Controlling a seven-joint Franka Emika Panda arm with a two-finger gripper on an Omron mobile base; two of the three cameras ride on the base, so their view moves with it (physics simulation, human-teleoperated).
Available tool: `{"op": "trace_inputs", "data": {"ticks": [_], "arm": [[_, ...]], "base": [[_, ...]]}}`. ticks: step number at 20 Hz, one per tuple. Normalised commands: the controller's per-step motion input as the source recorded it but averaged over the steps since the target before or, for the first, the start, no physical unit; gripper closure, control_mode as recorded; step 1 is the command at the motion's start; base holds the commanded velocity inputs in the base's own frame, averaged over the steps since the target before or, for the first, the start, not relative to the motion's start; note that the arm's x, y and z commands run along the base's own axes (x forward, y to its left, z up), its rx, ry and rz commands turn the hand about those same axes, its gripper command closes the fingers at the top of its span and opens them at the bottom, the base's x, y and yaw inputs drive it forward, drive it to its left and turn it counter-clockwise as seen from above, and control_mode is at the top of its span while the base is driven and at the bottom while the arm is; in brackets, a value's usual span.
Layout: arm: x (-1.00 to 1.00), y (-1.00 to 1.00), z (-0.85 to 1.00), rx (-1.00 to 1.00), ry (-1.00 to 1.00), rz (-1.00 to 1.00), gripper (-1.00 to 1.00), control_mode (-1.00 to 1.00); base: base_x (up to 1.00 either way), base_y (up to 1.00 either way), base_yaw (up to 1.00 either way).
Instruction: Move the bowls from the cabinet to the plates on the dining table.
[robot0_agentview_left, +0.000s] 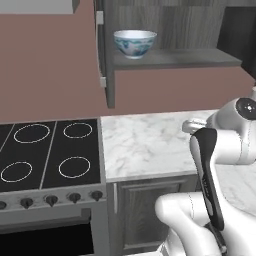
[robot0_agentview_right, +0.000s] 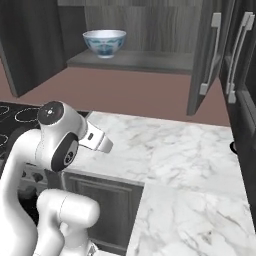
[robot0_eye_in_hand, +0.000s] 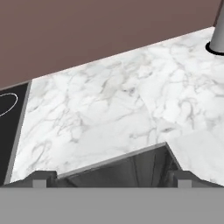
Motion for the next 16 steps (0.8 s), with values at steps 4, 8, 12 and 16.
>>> {"op": "trace_inputs", "data": {"ticks": [4,8,12,16], "arm": [[0.0,0.0,0.0,0.0,0.0,0.0,-1.0,1.0],[0.0,0.0,0.0,0.0,0.0,0.0,-1.0,1.0],[0.0,0.0,0.0,0.0,0.0,0.0,-1.0,1.0],[0.0,0.0,0.0,0.0,0.0,0.0,-1.0,1.0]], "base": [[0.57,-0.08,-0.04],[0.36,0.0,-0.03],[0.0,0.0,0.0],[0.0,0.0,0.0]]}}
